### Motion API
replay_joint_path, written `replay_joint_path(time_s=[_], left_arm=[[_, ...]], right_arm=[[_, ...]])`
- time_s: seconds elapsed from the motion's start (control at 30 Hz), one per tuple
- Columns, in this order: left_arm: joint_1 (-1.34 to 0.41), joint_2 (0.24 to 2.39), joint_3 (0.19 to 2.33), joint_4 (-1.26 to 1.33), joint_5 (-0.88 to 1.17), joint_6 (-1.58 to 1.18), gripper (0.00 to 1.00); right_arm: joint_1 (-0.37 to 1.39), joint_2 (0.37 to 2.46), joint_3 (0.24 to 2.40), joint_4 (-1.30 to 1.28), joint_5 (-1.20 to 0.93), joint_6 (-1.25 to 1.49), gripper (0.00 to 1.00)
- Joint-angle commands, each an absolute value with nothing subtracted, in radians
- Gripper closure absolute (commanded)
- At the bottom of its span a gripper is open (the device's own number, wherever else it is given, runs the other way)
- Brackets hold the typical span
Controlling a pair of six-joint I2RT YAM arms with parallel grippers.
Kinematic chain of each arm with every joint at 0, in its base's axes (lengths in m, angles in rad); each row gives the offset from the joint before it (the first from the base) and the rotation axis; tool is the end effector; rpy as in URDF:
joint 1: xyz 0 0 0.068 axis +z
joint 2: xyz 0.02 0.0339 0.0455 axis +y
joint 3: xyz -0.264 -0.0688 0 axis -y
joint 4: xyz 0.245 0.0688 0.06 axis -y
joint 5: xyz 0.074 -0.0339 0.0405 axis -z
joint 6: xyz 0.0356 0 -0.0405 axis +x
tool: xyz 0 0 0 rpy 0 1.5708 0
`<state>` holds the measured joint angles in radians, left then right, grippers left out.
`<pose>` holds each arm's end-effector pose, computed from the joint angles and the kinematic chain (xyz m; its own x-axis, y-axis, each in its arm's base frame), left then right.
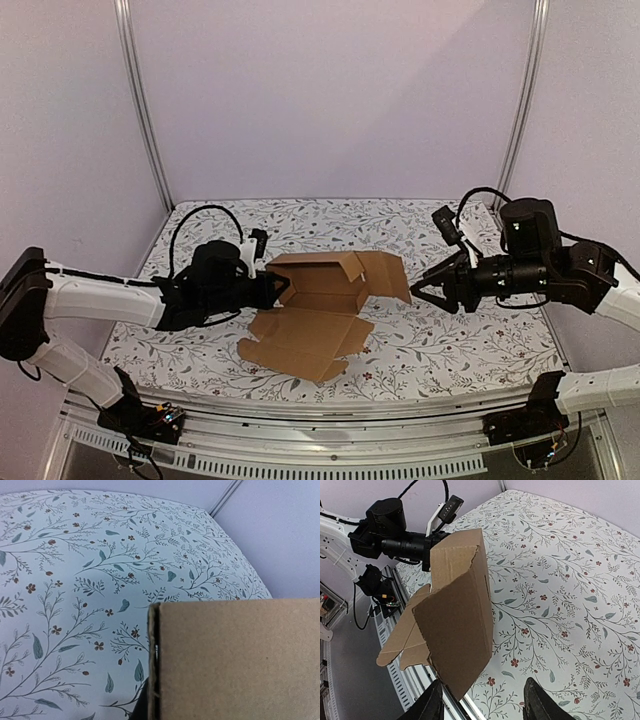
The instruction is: Fold the paper box
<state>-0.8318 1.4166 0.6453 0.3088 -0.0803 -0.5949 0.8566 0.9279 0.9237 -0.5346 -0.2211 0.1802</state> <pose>0.2008 -0.2161 0.1978 -0.6347 -0.1329 -0.7612 0.4017 0.7848 -0.4719 0.1253 0.1565 0.3280 -0.4849 -0.2924 -0.8243 -0.7864 0.5583 0.2645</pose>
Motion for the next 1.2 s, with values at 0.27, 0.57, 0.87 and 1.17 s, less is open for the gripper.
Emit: replay_joint_path(time_s=[0.27,0.57,0.87,1.17], left_arm=[[-0.818,1.377,0.622,0.318,0.018,-0.548,1.0],[-0.818,1.386,0.639,0.302,0.003,-0.548,1.0],[-0.819,1.396,0.667,0.261,-0.049,-0.545,1.0],[-0.82,1.386,0.687,0.186,-0.141,-0.557,1.0]], right_arm=[[0.843,1.046,0.999,-0.452,-0.398,0.137,0.55],[0.852,1.158,1.0,-0.327,-0.455,0.188,0.56],[0.913,1.254,1.052,-0.314,-0.316,0.182,0.55],[0.968,1.334,1.086,-0.283,-0.193,0.208,0.52]])
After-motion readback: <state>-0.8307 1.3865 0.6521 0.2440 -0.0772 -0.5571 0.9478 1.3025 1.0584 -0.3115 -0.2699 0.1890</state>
